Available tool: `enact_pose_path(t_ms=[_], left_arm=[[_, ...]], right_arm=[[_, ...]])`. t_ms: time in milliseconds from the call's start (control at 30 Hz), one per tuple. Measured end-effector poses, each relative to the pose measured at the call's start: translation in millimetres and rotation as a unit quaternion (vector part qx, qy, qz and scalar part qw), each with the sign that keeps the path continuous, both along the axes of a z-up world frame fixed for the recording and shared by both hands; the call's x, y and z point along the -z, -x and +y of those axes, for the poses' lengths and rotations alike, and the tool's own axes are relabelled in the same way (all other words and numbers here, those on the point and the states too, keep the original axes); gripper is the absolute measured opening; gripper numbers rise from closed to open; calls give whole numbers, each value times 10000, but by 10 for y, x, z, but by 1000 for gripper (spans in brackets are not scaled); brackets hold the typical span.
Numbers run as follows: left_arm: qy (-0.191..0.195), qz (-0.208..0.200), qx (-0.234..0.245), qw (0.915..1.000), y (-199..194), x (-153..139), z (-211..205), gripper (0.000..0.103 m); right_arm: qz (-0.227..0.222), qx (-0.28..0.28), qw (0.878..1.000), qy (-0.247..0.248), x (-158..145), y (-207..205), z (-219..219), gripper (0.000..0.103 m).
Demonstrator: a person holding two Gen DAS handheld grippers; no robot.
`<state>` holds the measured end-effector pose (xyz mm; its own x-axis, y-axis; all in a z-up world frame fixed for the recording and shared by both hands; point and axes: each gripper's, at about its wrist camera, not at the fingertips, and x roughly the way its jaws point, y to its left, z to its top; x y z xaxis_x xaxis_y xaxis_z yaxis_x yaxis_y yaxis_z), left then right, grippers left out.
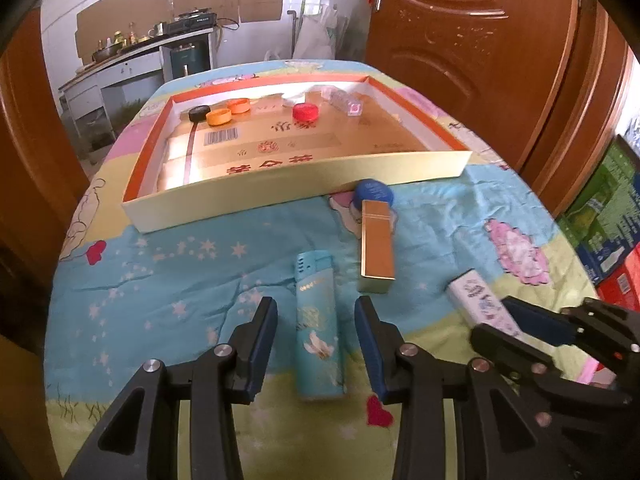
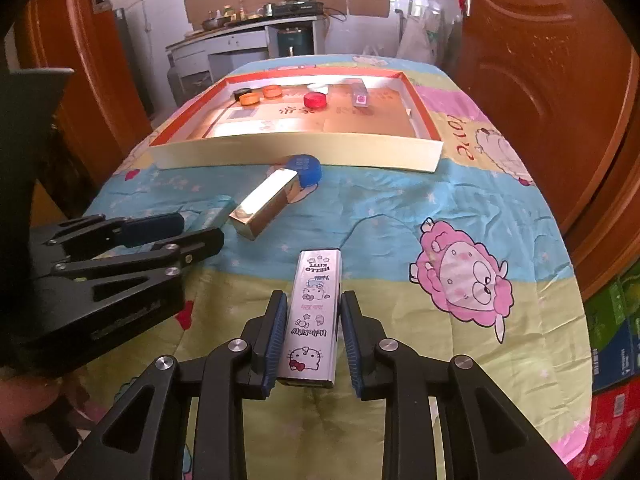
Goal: Organize rigid objects
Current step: 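Grasp the teal tube with the left tool while the right tool grasps the Hello Kitty box, then carry the teal tube with the left tool while the right tool carries the Hello Kitty box to the lid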
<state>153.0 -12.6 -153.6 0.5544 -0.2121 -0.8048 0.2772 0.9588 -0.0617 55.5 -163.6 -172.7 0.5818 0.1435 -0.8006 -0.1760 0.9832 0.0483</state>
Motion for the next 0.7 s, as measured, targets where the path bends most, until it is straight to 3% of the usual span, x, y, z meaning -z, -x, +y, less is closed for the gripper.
enact_pose_path(t_ms=[133, 300, 467, 600, 700], left_arm=[[-21, -62, -77, 9999, -37, 22, 5, 40], [-57, -154, -31, 9999, -33, 16, 2, 22], [-63, -174, 41, 9998, -32, 21, 0, 22], [17, -135, 47, 9999, -33, 16, 23, 22], [36, -156, 56, 9999, -28, 17, 31, 22]], right_arm=[[39, 28, 10000, -51, 34, -30, -40, 28], [52, 20, 9999, -111, 59, -62, -55, 28], [64, -82, 9999, -17, 74, -109, -20, 29], [76, -160, 9998, -24, 67, -183, 19, 37], [69, -184, 9997, 111, 74, -240, 71, 34]])
